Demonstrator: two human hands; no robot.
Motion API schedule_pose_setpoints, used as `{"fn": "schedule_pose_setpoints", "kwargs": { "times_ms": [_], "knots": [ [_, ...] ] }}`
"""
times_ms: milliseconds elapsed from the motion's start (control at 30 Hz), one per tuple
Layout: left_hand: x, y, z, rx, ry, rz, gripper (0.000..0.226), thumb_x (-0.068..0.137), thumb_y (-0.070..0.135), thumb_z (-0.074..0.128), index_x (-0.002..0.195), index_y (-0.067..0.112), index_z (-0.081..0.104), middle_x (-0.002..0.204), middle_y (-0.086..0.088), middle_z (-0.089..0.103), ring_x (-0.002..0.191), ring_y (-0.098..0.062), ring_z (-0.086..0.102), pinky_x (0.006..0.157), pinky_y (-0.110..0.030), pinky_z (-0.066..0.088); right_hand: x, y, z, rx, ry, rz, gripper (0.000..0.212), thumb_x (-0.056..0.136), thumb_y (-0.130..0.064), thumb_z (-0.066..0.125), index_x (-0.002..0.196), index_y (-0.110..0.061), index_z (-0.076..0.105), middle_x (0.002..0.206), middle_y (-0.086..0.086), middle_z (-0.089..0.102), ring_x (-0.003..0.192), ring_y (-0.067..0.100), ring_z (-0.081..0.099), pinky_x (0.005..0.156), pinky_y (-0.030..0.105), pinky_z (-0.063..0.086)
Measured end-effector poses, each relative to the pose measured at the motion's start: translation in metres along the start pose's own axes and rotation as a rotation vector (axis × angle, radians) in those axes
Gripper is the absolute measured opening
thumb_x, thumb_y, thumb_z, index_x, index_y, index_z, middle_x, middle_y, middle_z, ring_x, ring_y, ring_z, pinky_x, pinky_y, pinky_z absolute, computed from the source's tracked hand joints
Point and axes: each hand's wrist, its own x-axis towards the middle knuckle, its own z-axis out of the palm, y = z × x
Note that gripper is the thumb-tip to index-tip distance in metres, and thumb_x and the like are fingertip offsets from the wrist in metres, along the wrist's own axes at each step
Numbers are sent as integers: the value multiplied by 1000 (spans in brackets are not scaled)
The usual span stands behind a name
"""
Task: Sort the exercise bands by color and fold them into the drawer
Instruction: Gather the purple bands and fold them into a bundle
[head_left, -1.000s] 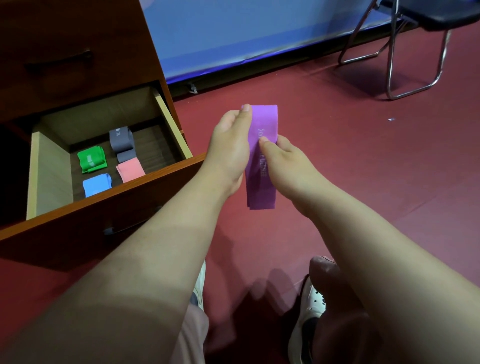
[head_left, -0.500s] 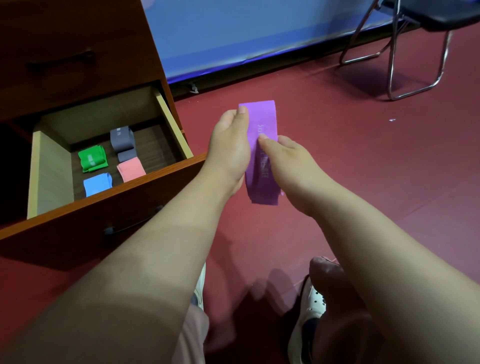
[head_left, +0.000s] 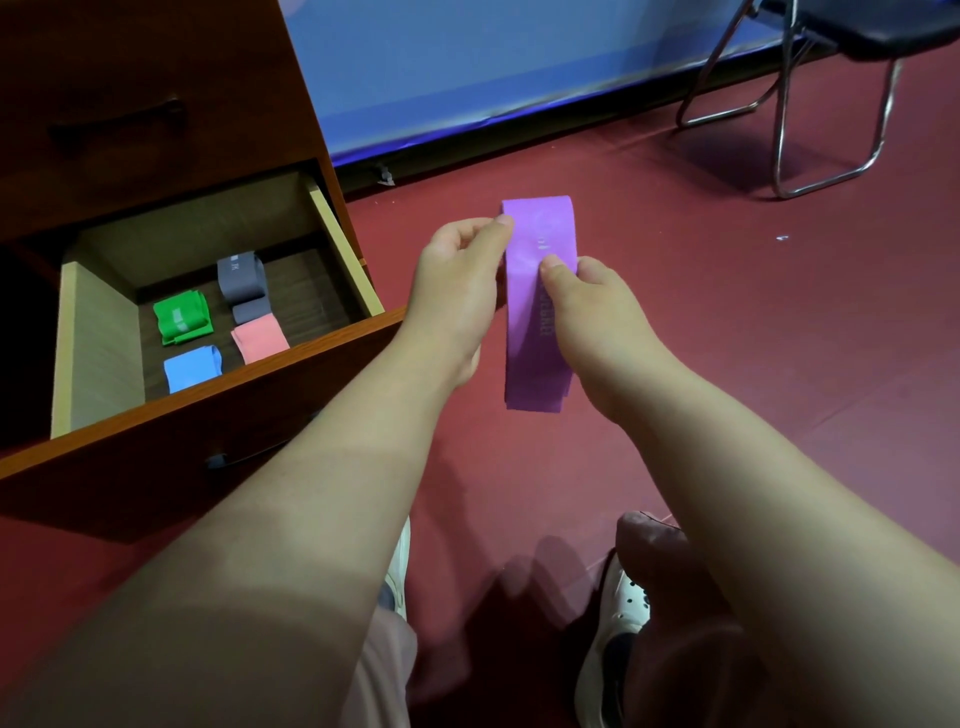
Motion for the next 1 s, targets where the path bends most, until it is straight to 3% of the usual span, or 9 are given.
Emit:
{"fn": "schedule_pose_setpoints", "kwargs": {
  "times_ms": [167, 267, 367, 500, 567, 633, 733, 867, 1000],
  "knots": [
    [-3, -6, 0, 156, -93, -60, 26, 90, 18, 65, 114, 13, 54, 95, -10, 69, 76, -19, 65, 75, -36, 53, 4, -3, -7, 150, 74, 66, 28, 93, -40, 47, 93, -15, 61, 99, 12, 70, 95, 33, 68, 89, 49, 52],
    [-4, -5, -1, 255, -133, 10, 25, 90, 11, 65, 113, 15, 56, 98, -12, 72, 80, -22, 67, 81, -41, 56, 4, -5, -9, 145, 110, 57, 27, 88, -44, 49, 83, -19, 58, 97, 12, 71, 96, 37, 67, 90, 54, 52],
    [-4, -6, -2, 281, -153, 67, 22, 91, 7, 63, 110, 16, 57, 96, -11, 73, 81, -23, 68, 87, -46, 55, 4, -6, -8, 151, 108, 57, 35, 77, -50, 49, 86, -18, 62, 95, 9, 72, 94, 35, 68, 90, 54, 52],
    [-4, -8, -4, 323, -157, 92, 25, 90, 12, 66, 107, 28, 58, 93, -11, 73, 79, -26, 68, 87, -52, 53, 5, -4, -10, 197, 96, 64, 48, 76, -48, 51, 90, -4, 65, 97, 22, 72, 95, 45, 66, 87, 61, 51],
    [-3, -9, -4, 314, -156, 68, 29, 89, 15, 67, 111, 29, 57, 98, -14, 73, 86, -31, 70, 89, -52, 54, 5, -4, -10, 229, 78, 83, 54, 75, -47, 53, 94, 2, 65, 100, 26, 70, 94, 45, 67, 88, 62, 50],
    [-2, -9, -4, 273, -172, 32, 34, 89, 14, 66, 119, 27, 55, 106, -14, 71, 95, -30, 71, 92, -48, 55, 6, -3, -11, 249, 54, 94, 57, 76, -46, 54, 98, 5, 65, 102, 28, 69, 92, 44, 68, 92, 62, 48],
    [-1, -9, -4, 261, -190, 31, 38, 90, 12, 65, 125, 26, 54, 109, -12, 70, 92, -24, 70, 91, -43, 55, 5, -3, -12, 266, 44, 118, 50, 83, -42, 57, 99, 4, 67, 104, 27, 69, 83, 34, 67, 91, 55, 50],
    [-3, -8, -5, 244, -180, 43, 31, 92, 7, 62, 115, 26, 58, 100, -14, 73, 83, -23, 70, 85, -43, 55, 7, 1, -12, 322, 28, 138, 40, 89, -34, 60, 97, 4, 69, 102, 26, 71, 88, 38, 69, 86, 51, 53],
    [-4, -7, -7, 241, -168, 50, 24, 92, 4, 60, 103, 26, 60, 88, -10, 74, 71, -20, 69, 70, -35, 55, 7, 3, -13, 335, 58, 164, 34, 89, -29, 66, 90, 5, 70, 100, 28, 70, 75, 29, 63, 73, 41, 48]
  ]
}}
